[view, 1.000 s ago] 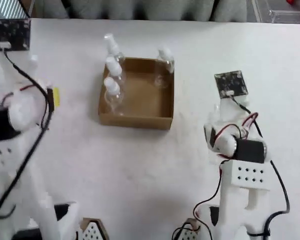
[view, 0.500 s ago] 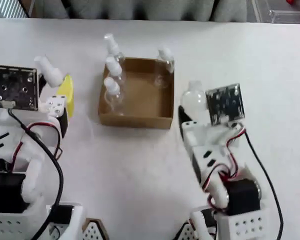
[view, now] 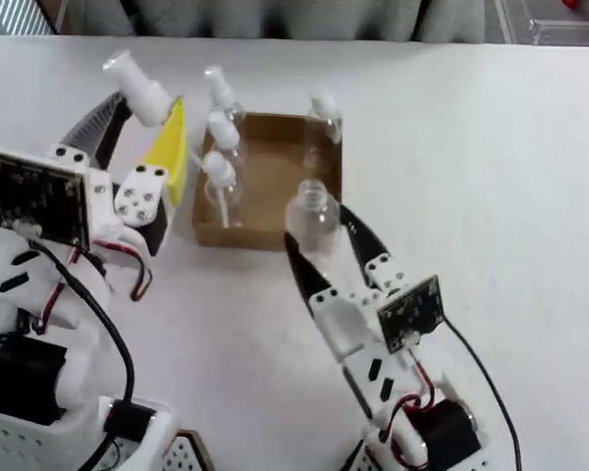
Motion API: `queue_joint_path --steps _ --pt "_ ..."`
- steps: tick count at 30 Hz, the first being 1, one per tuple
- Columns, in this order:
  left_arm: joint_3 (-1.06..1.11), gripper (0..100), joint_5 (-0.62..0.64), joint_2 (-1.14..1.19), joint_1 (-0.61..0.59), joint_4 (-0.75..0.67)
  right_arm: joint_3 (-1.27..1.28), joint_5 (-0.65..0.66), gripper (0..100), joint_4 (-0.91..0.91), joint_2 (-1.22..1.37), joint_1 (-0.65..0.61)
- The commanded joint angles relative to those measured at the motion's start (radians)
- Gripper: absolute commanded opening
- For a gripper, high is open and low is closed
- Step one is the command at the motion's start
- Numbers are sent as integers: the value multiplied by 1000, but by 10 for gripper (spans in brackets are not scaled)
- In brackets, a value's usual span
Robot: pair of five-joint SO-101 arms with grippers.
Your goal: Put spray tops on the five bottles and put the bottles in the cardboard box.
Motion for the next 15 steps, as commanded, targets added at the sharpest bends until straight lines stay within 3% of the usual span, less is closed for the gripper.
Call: queue_joint_path --steps 1,8,15 --pt "-5 22 -3 -5 62 -120 12 -14 15 -27 -16 -28" --pt "-5 22 -3 1 166 -238 31 -14 15 -27 -15 -125" --pt "-110 22 -2 163 209 -242 31 -14 15 -25 -15 -140"
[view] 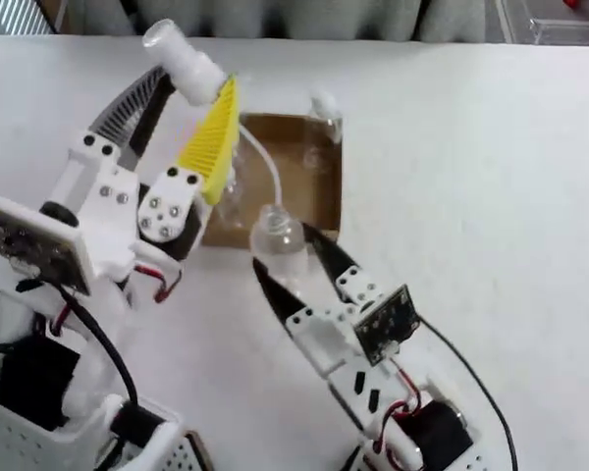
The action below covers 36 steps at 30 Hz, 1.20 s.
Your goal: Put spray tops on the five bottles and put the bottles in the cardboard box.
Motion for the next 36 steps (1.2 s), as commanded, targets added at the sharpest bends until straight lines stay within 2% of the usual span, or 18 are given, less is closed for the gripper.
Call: queue_joint_path --steps 1,10,23,31,36 --pt "-103 22 0 136 15 -23 -8 -8 15 -21 -5 -1" --pt "-120 22 -2 148 4 14 -6 -8 15 -19 -5 10" --pt "-120 22 -2 5 7 114 -6 -8 15 -8 -5 39" --pt "-64 22 -3 5 4 100 -8 -9 15 -8 -5 39" --pt "3 22 -3 4 4 44 -8 -9 15 -8 -5 39"
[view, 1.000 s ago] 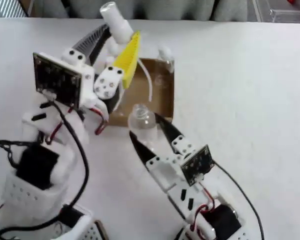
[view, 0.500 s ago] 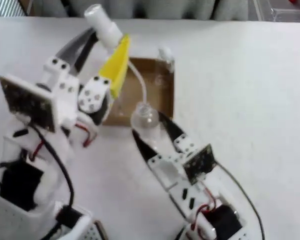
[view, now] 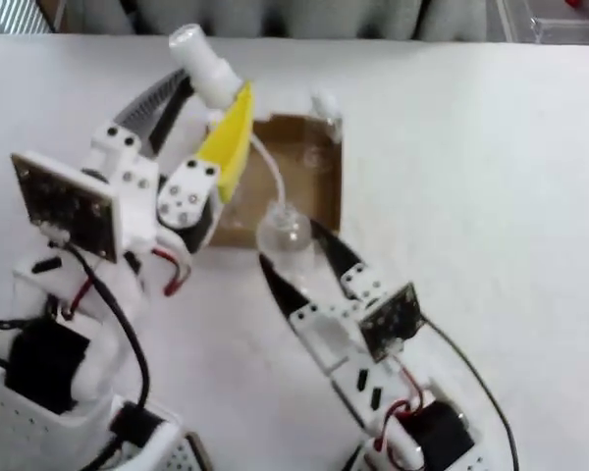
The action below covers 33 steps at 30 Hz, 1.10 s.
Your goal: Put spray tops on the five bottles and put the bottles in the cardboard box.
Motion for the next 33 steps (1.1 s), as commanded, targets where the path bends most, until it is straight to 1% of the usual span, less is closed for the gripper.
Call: queue_joint_path --steps 1,14,18,21,26,33 --pt "20 22 -3 -18 -1 -43 -9 -8 15 -8 -5 10" --pt "28 21 -3 -18 -4 -46 -9 -8 15 -8 -5 10" --pt "29 21 -3 -18 -79 -132 -9 -8 15 -8 -5 15" --pt "38 21 -3 -18 -99 -135 -9 -8 15 -8 -5 13" --pt "38 21 6 -18 -94 -120 -9 -8 15 -8 -5 10" --pt "32 21 8 -18 -25 -83 -9 -8 15 -8 -5 10"
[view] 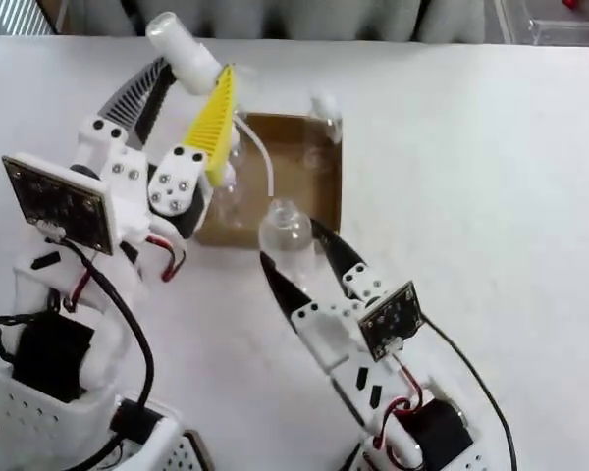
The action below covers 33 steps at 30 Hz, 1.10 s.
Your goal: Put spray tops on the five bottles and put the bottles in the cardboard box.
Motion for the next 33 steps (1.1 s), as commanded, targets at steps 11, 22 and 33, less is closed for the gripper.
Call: queue_joint_path --steps 11,22,33 --pt "144 21 55 -87 45 9 -11 -8 15 -8 -5 2" --pt "445 21 55 -335 116 17 -11 -8 15 -10 -5 1" --pt "488 24 55 -298 180 15 -9 -8 15 -8 -5 1"
